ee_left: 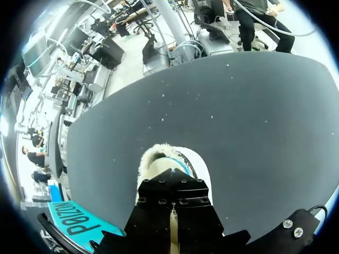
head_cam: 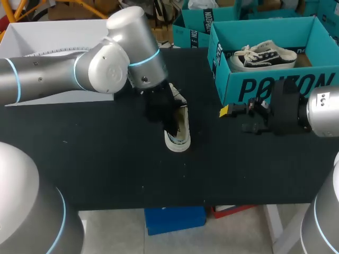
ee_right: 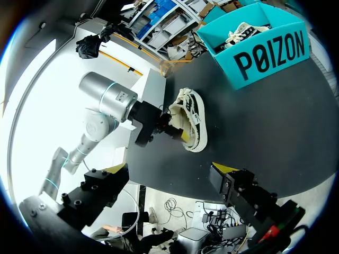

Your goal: Take the shoe out of the shoebox, open the shoe tongue, remove and reinsert the insole, then place the shoe into the shoebox

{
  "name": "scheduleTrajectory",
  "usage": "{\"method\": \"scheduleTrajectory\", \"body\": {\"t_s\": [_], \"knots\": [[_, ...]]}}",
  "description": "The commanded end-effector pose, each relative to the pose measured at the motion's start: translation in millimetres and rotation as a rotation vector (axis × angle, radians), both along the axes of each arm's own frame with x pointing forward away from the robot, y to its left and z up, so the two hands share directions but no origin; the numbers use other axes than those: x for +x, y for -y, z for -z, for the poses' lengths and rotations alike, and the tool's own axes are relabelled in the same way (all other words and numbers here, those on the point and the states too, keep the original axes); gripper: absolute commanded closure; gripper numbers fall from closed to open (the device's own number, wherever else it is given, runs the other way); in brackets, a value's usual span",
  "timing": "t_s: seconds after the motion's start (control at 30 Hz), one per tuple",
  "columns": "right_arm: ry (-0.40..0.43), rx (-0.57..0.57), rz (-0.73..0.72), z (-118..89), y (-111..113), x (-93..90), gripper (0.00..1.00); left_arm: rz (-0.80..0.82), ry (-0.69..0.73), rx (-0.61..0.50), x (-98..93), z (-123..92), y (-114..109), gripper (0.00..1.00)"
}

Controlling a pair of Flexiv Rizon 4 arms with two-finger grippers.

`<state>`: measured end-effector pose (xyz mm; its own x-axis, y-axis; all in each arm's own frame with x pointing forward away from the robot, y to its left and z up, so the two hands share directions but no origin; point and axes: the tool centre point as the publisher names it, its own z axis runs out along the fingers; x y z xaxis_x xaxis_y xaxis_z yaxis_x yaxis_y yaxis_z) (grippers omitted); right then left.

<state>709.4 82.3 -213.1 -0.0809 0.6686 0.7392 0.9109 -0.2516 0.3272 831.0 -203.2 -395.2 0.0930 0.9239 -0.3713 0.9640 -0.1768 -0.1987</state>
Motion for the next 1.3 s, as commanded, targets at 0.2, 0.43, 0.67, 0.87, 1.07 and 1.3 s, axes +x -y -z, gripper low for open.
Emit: {"method": "scheduleTrajectory", "body": {"t_s": [0.2,0.43,0.67,0.87,1.07,1.3], "knots": [[0.0,0.0,0.001,-0.2,-0.1,-0.2,0.0,0.005,-0.017,0.036,-6.6,13.2,-0.3,1.0],[0.0,0.0,0.001,-0.2,-0.1,-0.2,0.0,-0.001,-0.026,0.049,-7.0,19.8,-2.5,1.0],[0.0,0.0,0.001,-0.2,-0.1,-0.2,0.0,0.003,-0.007,0.054,-3.4,14.0,-3.0,1.0],[0.0,0.0,0.001,-0.2,-0.1,-0.2,0.0,-0.006,0.031,0.061,2.9,-3.3,-7.3,1.0],[0.0,0.0,0.001,-0.2,-0.1,-0.2,0.0,-0.033,0.082,0.061,12.0,-29.1,-15.1,1.0],[0.0,0.0,0.001,-0.2,-0.1,-0.2,0.0,-0.072,0.113,0.09,17.3,-45.1,-28.2,1.0]]}}
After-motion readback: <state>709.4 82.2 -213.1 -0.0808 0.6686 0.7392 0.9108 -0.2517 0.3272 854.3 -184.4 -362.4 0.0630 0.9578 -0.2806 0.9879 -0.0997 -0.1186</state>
